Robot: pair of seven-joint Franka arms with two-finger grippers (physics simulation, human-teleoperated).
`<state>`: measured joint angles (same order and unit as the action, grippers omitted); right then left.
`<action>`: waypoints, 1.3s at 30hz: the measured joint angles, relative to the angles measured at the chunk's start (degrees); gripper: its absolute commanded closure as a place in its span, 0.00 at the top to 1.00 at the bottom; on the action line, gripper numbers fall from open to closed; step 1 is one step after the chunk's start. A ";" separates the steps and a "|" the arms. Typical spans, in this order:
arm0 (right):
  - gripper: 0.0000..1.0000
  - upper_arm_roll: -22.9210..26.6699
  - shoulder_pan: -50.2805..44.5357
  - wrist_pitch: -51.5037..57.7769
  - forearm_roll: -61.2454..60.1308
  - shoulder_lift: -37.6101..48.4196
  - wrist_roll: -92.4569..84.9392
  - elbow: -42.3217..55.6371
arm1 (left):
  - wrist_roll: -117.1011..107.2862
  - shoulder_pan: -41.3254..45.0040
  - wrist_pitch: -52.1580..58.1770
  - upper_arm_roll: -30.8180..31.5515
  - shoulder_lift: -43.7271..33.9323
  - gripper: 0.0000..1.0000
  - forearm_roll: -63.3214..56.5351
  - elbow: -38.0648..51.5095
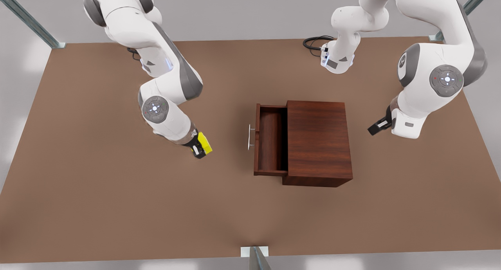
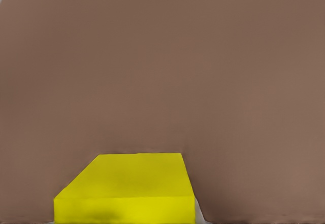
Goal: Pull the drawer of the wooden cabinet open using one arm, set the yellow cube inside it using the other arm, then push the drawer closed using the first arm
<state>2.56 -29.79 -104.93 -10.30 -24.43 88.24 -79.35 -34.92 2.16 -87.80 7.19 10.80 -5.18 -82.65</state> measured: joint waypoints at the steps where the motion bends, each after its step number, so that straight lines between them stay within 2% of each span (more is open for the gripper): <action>1: 0.69 -0.01 -1.95 0.68 -0.25 -1.37 2.44 1.63 | 2.13 0.24 -0.14 -1.21 1.59 1.00 0.86 2.38; 4: 0.69 0.02 -7.16 2.10 -0.67 -6.37 9.86 7.91 | 8.04 0.38 -0.48 -4.13 3.79 1.00 3.40 5.49; 11: 0.70 0.47 -14.58 2.93 -0.71 -17.33 26.75 20.50 | 18.45 0.27 -0.77 -4.90 3.24 1.00 4.97 3.83; 24: 0.71 0.85 -21.42 -0.43 -0.61 -24.55 50.16 25.43 | 30.02 0.25 -0.66 -5.08 3.16 1.00 5.13 3.74; 25: 0.88 0.86 -21.53 -0.63 -0.64 -24.74 51.39 25.44 | 30.61 0.27 -0.57 -5.09 3.16 1.00 5.13 3.76; 26: 1.00 0.86 -21.58 -0.89 -0.64 -24.86 52.55 25.44 | 31.18 0.29 -0.47 -5.09 3.16 1.00 5.13 3.77; 30: 1.00 1.71 -21.36 -1.23 -0.41 -24.40 56.45 25.43 | 33.13 0.31 -0.11 -5.09 3.16 1.00 5.13 3.73; 31: 1.00 2.19 -19.84 -0.46 -0.33 -22.60 57.09 25.36 | 33.44 0.30 -0.03 -5.09 3.16 0.35 5.19 3.75; 32: 1.00 2.31 -16.44 1.03 -0.26 -20.01 57.39 25.31 | 33.38 0.26 0.07 -5.00 3.19 0.00 5.35 3.76; 35: 1.00 2.04 -1.18 7.94 0.02 -11.01 55.37 24.25 | 31.39 2.33 0.63 -4.43 3.56 0.00 5.80 4.21; 36: 1.00 1.92 4.53 9.73 0.78 -7.51 52.98 20.45 | 29.78 5.10 0.90 -4.32 3.83 0.00 5.93 4.43; 39: 1.00 2.34 19.10 8.22 4.05 6.49 38.15 -4.78 | 21.89 14.65 1.22 -4.06 4.08 0.00 8.17 4.78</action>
<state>4.90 -10.69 -96.71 -6.25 -17.94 126.38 -84.14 -13.03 16.81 -86.58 3.13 14.87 2.99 -77.86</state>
